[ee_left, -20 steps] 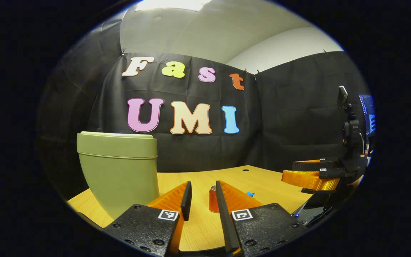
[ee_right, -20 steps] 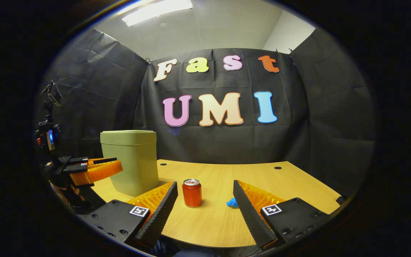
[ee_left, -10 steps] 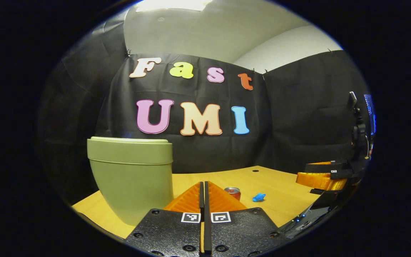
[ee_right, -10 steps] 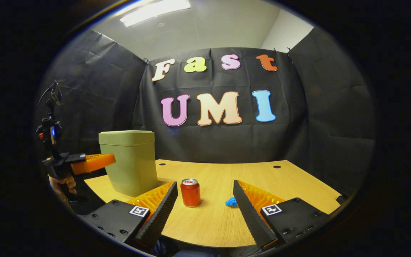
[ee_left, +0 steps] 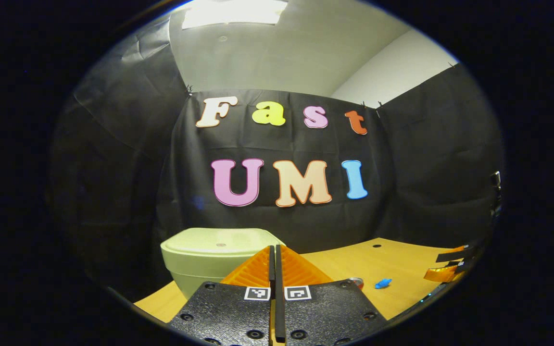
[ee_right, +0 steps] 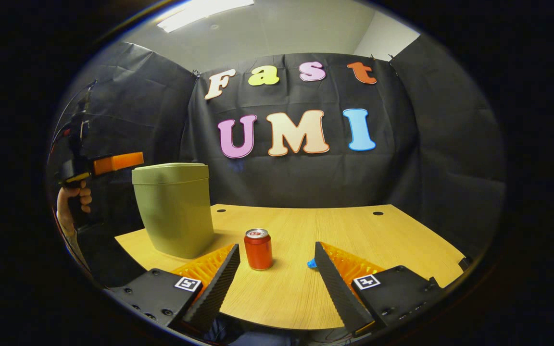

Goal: Press the lid of the desktop garbage bin to open it, pick up the crumpled paper on the desktop and throw it into the bin, then pick up the pop can on the desktop and drop it into the bin, and finally close the garbage bin lid.

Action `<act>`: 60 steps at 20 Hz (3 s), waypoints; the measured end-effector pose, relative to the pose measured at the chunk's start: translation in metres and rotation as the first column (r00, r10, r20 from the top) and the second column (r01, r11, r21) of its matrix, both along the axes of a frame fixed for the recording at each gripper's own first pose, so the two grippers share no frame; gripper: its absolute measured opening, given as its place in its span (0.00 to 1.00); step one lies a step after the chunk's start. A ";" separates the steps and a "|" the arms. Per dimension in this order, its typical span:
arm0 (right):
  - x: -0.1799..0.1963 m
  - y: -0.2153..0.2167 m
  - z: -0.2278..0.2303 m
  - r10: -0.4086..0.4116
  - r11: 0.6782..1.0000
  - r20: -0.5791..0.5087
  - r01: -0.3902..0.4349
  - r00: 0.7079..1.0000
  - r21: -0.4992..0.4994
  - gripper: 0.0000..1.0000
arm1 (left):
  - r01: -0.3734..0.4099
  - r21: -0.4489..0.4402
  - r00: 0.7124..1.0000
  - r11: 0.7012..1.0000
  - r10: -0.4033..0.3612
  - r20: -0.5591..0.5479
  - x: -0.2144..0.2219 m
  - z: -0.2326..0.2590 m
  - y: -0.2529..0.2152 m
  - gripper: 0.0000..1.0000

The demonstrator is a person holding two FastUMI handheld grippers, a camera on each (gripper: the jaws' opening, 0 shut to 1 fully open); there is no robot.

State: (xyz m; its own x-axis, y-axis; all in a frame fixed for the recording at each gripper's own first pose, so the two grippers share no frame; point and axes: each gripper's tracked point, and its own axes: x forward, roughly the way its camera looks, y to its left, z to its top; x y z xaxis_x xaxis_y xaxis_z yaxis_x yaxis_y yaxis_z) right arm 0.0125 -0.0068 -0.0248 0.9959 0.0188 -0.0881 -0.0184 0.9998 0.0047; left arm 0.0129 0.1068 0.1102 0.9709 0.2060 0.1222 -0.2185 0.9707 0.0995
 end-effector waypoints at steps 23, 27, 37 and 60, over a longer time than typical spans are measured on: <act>0.007 0.006 -0.018 0.021 1.000 -0.058 -0.022 0.998 -0.007 0.98 | -0.102 -0.006 0.986 0.995 0.100 -0.130 0.032 -0.026 0.060 0.00; 0.007 0.008 -0.020 0.026 1.000 -0.063 -0.027 0.998 -0.017 0.98 | -0.075 -0.008 0.987 0.997 0.073 -0.146 0.030 -0.025 0.057 0.00; 0.002 0.003 -0.008 0.018 1.000 -0.029 -0.018 0.999 -0.006 0.98 | -0.048 0.030 0.985 0.998 0.053 -0.166 0.028 -0.008 0.050 0.00; 0.013 -0.006 -0.022 -0.018 1.000 -0.060 0.017 0.998 -0.022 0.98 | 0.301 -0.169 0.924 0.939 -0.330 -0.192 0.015 -0.124 -0.106 0.11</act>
State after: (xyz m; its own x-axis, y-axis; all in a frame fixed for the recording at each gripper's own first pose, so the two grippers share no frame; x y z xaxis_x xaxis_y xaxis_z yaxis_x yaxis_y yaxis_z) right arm 0.0256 -0.0127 -0.0469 0.9889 -0.0015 -0.1486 -0.0009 0.9999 -0.0161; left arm 0.0278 0.0011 -0.0141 0.9880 -0.1154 -0.1029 0.1133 0.9932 -0.0256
